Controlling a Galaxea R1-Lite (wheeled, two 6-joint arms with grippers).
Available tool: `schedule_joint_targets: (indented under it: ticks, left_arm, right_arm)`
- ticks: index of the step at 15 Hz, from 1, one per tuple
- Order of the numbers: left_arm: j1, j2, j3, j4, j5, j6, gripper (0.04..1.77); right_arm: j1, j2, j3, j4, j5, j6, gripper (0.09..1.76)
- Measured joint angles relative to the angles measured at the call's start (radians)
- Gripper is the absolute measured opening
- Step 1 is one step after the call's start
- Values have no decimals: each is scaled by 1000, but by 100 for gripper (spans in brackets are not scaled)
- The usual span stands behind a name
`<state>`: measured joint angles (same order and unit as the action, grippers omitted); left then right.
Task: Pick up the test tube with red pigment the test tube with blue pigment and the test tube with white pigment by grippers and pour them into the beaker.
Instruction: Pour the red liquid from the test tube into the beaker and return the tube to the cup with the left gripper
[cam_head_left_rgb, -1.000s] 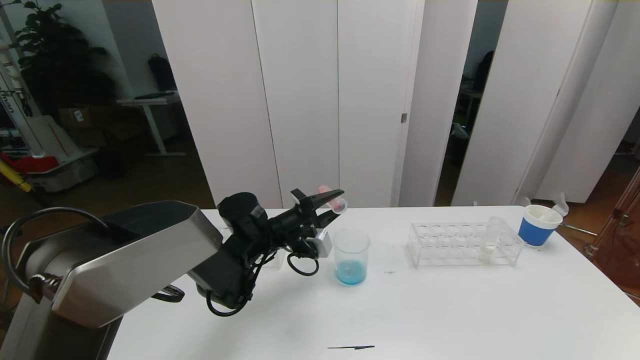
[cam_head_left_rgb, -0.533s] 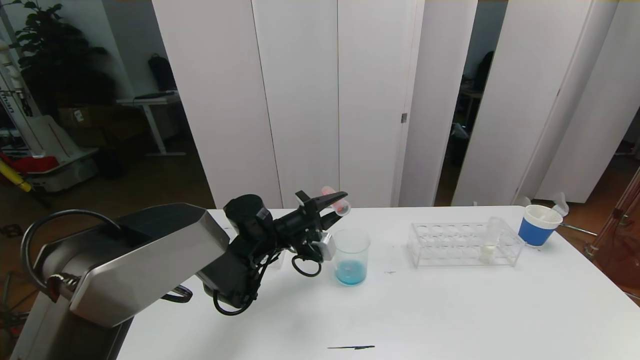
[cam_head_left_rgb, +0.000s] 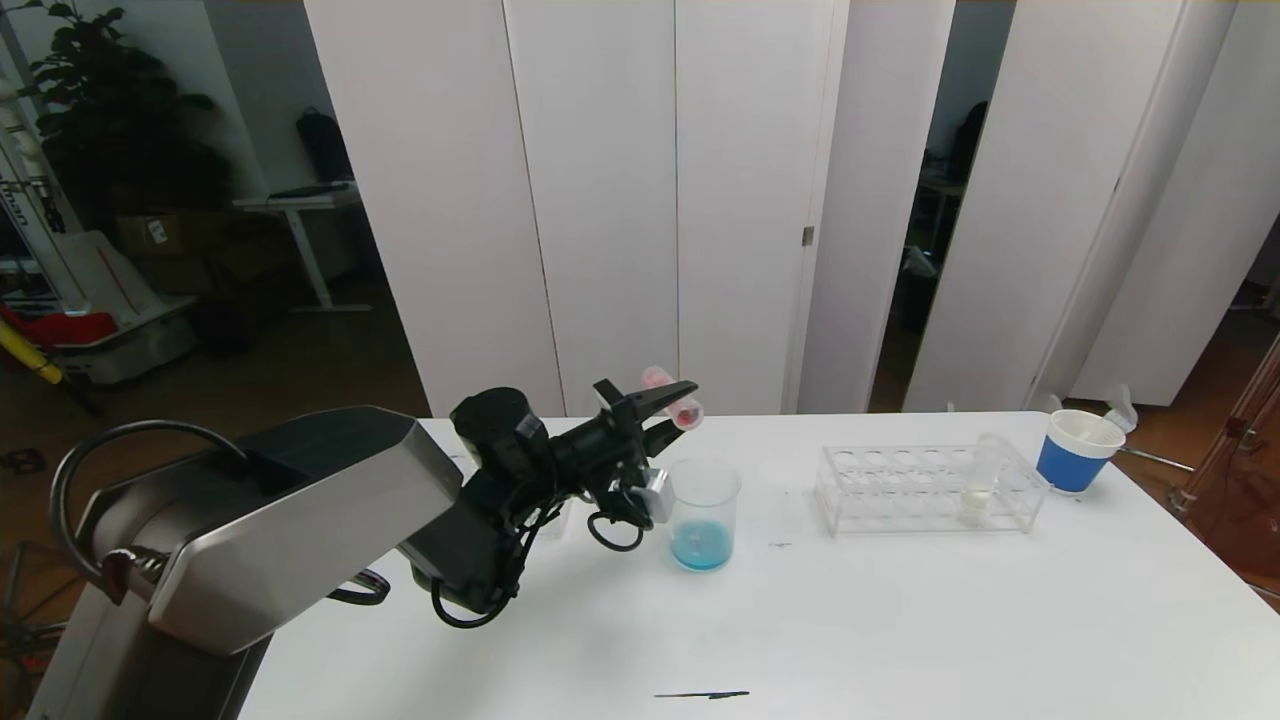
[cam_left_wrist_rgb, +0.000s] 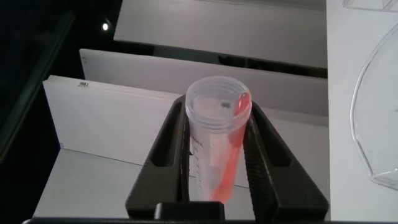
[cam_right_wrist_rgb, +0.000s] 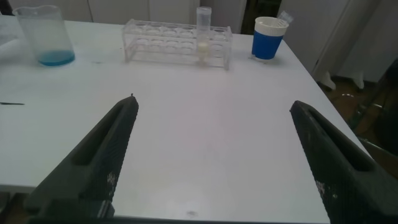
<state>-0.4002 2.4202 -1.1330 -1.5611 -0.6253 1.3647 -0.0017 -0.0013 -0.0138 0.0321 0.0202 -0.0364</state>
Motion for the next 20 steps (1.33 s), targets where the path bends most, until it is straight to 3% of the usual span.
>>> schedule_joint_targets:
  ticks: [20]
  left_arm:
    - [11, 49, -72, 0, 7, 23, 60]
  right_arm:
    - [0, 0, 0, 0, 0, 0, 175]
